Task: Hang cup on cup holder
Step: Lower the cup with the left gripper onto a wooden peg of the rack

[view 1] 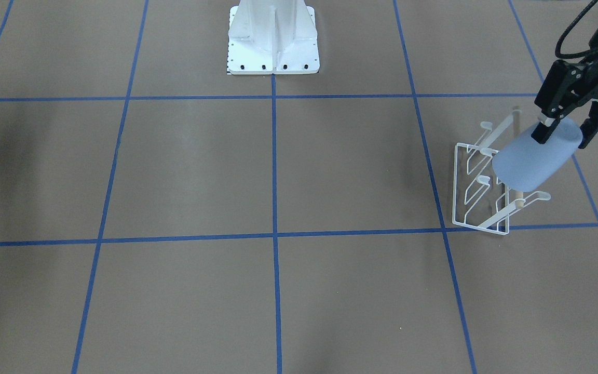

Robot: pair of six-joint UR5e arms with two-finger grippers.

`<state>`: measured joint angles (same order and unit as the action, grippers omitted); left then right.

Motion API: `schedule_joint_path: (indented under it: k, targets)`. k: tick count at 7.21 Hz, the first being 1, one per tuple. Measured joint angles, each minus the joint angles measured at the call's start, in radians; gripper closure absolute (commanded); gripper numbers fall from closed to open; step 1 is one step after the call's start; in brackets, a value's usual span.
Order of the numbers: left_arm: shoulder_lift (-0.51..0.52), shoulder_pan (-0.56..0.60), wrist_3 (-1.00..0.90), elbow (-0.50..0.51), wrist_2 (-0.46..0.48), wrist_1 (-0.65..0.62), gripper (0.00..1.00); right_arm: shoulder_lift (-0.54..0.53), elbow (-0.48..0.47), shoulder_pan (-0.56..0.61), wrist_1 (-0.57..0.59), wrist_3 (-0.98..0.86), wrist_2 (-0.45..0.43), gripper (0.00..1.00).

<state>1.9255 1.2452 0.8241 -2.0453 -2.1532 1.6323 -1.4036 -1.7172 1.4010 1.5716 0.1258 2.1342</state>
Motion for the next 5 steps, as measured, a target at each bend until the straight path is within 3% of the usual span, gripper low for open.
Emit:
schedule_joint_path:
  k: [2,5]
  targets:
    - [-0.037,-0.027,-0.05,0.011,0.016,-0.026,1.0,-0.004,-0.035,0.005,0.099,-0.029,0.003,0.0]
    - [-0.048,-0.09,-0.065,0.049,0.021,-0.04,1.0,-0.008,-0.046,0.004,0.097,-0.03,0.019,0.0]
